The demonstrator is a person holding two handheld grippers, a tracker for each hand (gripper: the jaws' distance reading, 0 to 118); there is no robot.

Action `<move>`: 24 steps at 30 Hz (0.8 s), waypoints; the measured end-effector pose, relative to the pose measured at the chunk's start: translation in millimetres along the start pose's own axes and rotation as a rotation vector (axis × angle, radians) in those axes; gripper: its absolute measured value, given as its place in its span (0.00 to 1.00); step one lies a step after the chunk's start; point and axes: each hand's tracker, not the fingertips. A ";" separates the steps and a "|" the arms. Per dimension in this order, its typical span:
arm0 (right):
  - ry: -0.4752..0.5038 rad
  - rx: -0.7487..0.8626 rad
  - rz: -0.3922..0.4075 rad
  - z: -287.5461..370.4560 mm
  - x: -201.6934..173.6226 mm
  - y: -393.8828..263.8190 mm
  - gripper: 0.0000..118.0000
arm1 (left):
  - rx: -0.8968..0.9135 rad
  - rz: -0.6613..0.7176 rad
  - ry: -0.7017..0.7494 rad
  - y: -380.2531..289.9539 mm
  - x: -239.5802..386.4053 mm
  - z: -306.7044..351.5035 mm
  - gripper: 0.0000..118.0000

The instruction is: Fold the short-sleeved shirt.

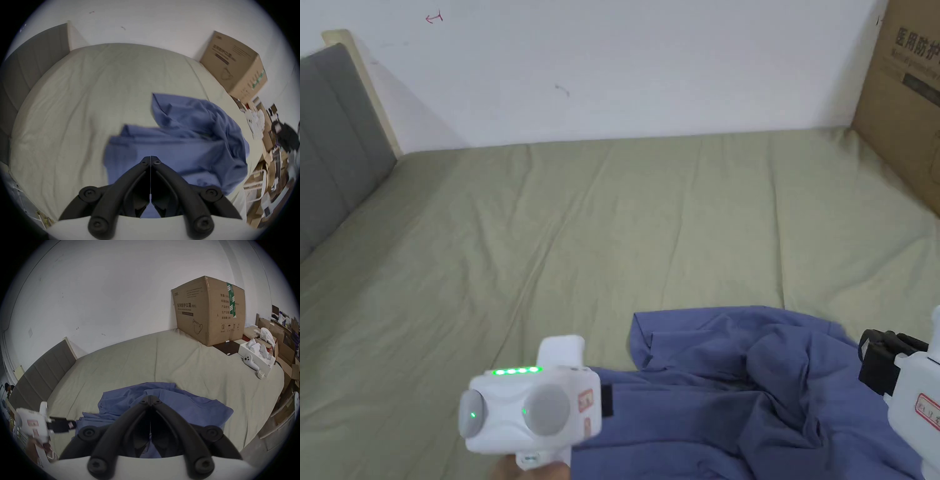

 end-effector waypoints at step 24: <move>0.025 -0.132 0.030 -54.9 26.4 14.6 0.00 | -0.167 0.037 0.032 56.7 -10.4 -78.0 0.06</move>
